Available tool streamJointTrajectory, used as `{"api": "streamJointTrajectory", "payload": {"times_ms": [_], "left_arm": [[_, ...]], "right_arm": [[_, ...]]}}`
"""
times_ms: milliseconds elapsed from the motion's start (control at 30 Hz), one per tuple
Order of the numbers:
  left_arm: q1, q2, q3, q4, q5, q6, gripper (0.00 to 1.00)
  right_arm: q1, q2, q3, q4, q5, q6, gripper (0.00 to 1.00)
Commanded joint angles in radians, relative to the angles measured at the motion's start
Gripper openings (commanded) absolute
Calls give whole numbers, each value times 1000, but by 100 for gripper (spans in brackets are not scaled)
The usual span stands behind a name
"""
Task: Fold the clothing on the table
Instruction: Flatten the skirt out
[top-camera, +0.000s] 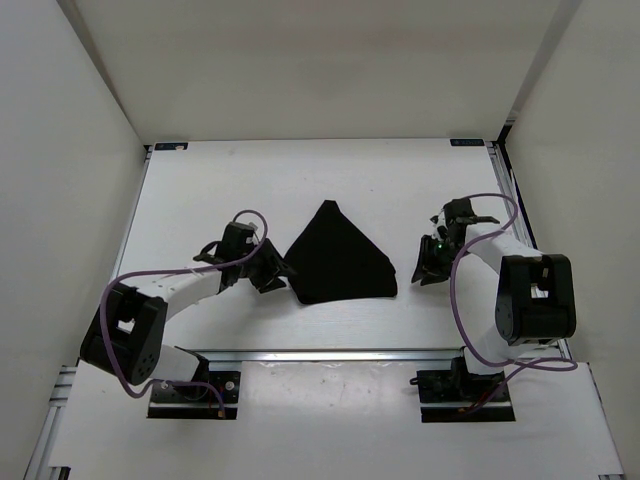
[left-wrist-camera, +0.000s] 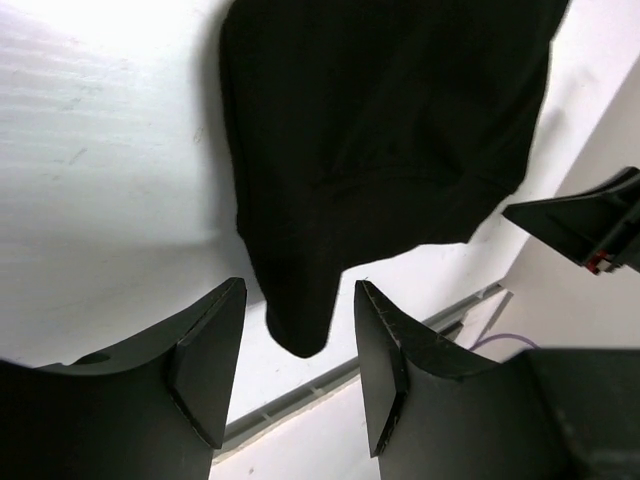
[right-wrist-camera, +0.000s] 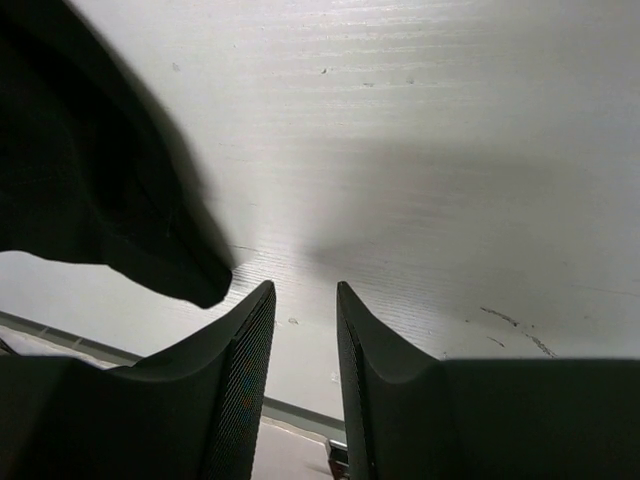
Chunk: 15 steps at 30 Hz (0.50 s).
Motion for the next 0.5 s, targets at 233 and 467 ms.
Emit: {"api": "streamJointTrajectory", "payload": {"times_ms": [233, 467], "left_arm": [[-46, -11, -88, 33, -89, -56, 58], [-66, -20, -128, 88, -100, -99, 58]], "right_arm": [[-15, 7, 67, -50, 24, -37, 36], [-17, -10, 58, -57, 32, -39, 36]]}}
